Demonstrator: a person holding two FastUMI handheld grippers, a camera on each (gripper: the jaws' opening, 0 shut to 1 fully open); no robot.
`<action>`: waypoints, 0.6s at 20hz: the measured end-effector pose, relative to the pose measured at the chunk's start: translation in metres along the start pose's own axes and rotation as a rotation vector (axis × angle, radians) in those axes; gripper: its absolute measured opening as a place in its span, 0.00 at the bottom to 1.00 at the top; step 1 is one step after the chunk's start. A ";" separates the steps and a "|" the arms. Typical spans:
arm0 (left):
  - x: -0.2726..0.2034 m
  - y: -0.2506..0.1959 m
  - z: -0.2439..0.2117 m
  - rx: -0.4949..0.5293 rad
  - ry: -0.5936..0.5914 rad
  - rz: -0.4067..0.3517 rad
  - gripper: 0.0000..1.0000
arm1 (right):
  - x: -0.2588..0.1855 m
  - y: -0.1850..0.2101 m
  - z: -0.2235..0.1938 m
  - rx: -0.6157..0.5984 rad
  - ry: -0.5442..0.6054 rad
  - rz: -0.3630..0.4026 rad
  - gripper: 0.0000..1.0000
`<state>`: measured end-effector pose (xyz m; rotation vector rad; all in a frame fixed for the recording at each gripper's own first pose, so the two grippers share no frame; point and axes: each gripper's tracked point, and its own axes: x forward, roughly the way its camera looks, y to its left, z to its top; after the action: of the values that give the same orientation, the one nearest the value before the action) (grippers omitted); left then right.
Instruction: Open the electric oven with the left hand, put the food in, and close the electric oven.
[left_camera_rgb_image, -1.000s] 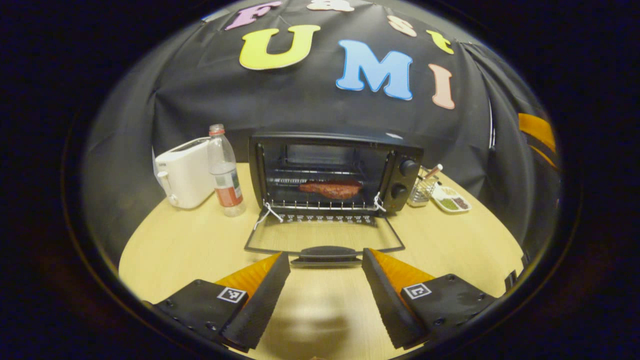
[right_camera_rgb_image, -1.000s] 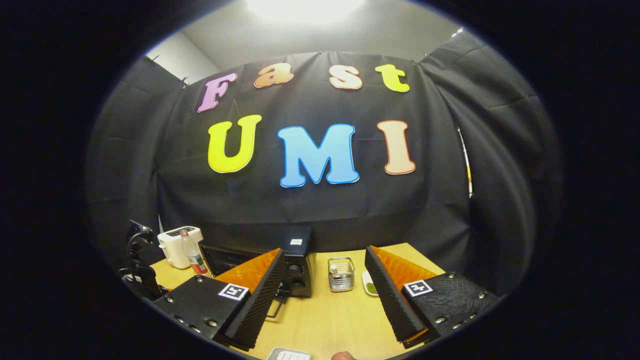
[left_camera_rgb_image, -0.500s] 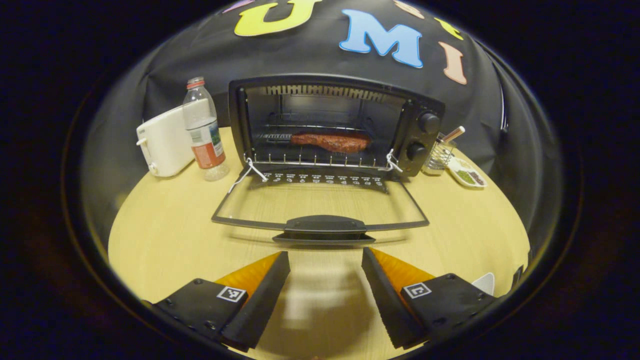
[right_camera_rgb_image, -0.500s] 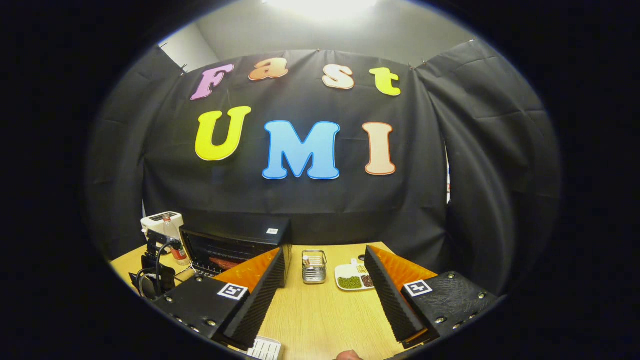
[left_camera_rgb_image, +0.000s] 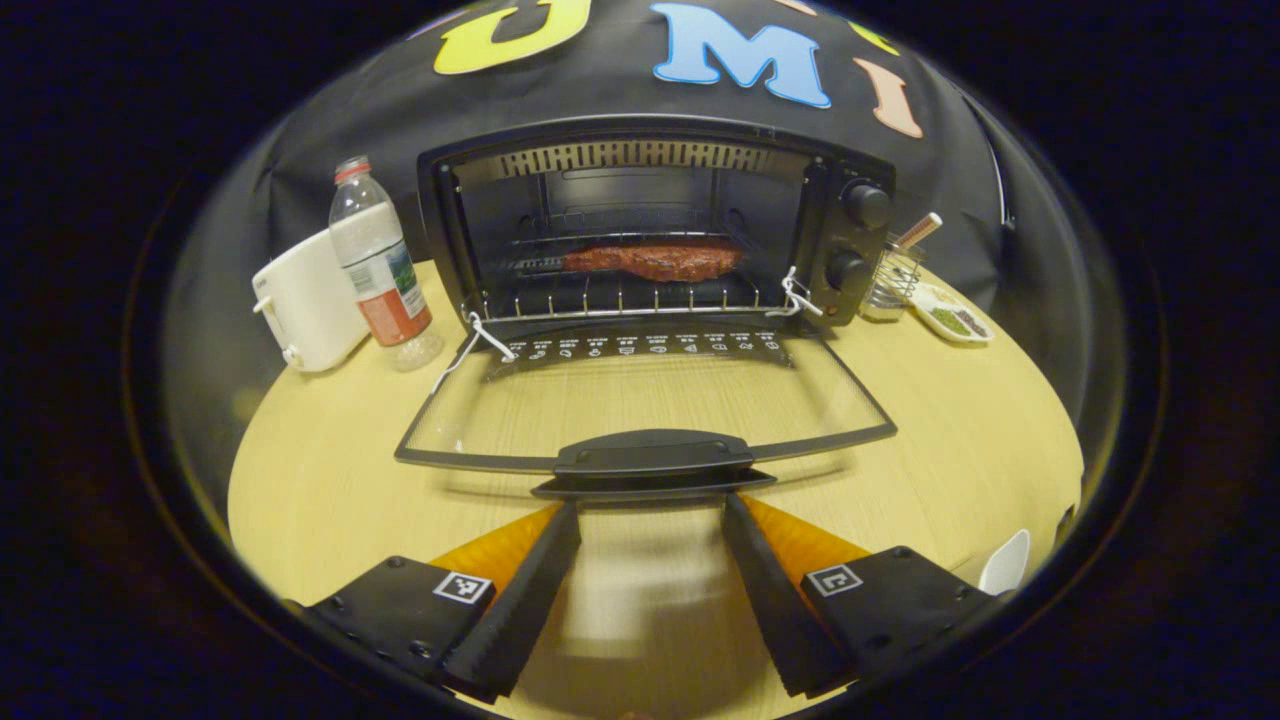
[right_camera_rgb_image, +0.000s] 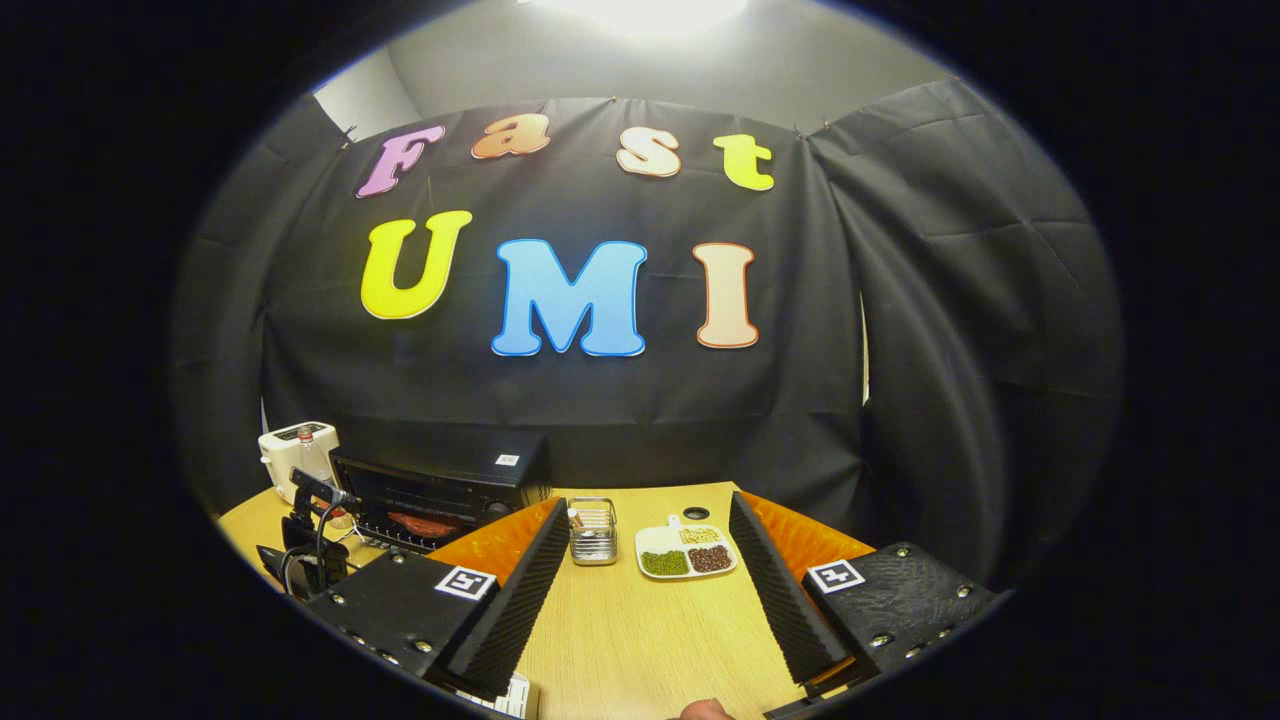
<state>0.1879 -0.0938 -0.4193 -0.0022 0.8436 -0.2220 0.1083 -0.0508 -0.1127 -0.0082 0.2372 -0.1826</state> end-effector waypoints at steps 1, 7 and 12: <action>0.000 -0.001 0.000 -0.005 -0.003 0.001 0.98 | 0.000 0.000 0.000 0.003 0.000 -0.002 0.98; -0.013 -0.001 0.011 0.003 -0.055 0.004 1.00 | 0.004 0.007 -0.001 -0.012 -0.006 0.024 0.98; -0.035 -0.001 0.031 -0.003 -0.125 0.007 1.00 | 0.005 0.018 -0.007 -0.003 0.006 0.053 0.98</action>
<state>0.1881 -0.0903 -0.3731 -0.0156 0.7190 -0.2115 0.1147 -0.0341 -0.1216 -0.0045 0.2439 -0.1297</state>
